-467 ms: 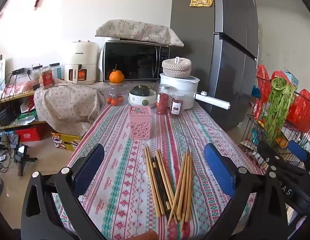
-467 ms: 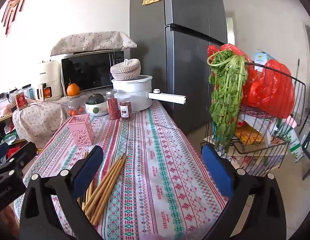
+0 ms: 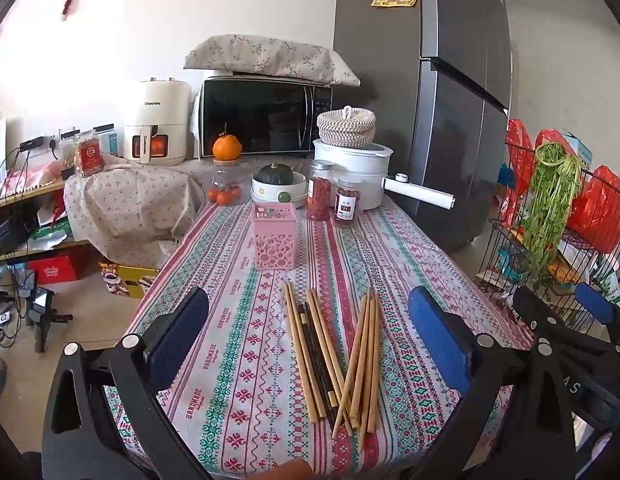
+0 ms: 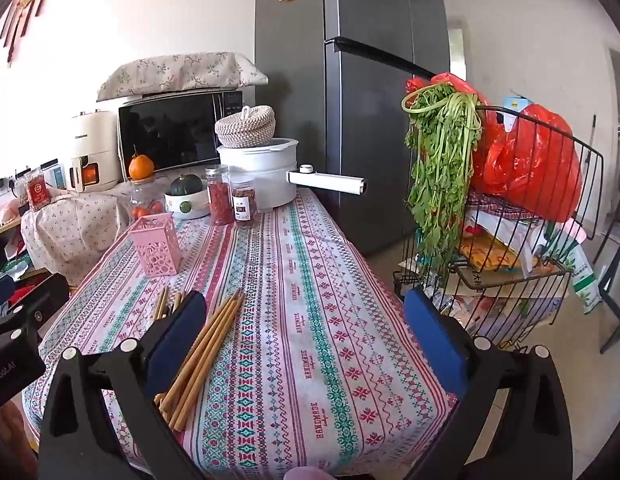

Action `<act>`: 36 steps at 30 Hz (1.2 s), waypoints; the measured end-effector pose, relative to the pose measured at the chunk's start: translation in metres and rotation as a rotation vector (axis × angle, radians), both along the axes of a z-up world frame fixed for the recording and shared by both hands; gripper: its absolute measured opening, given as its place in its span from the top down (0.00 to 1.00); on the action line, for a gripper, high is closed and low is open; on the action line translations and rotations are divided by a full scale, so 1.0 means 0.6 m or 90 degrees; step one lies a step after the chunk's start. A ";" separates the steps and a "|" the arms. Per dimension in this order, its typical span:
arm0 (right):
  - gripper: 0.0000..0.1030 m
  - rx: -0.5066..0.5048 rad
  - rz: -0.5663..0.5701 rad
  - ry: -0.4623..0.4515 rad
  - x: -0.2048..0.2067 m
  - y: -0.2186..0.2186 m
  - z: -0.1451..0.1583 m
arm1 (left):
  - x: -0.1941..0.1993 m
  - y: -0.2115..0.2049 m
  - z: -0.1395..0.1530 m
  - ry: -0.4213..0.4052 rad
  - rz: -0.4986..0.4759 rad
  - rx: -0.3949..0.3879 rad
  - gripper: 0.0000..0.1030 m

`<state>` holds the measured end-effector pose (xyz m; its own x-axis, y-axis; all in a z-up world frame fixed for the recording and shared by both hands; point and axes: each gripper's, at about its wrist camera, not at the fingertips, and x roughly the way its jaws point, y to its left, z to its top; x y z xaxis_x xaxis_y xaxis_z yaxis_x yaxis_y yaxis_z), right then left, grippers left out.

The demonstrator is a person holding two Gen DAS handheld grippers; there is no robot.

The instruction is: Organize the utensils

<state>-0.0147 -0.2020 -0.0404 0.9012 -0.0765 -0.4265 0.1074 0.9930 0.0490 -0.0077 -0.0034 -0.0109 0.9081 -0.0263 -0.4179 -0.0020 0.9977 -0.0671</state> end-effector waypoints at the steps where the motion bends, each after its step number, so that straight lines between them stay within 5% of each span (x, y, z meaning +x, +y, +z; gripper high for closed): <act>1: 0.07 0.000 0.000 0.001 0.000 0.000 0.000 | 0.001 0.001 -0.001 0.002 0.000 -0.001 0.07; 36: 0.07 0.001 0.006 0.024 0.016 -0.006 -0.012 | 0.008 0.004 -0.015 0.015 0.004 0.000 0.07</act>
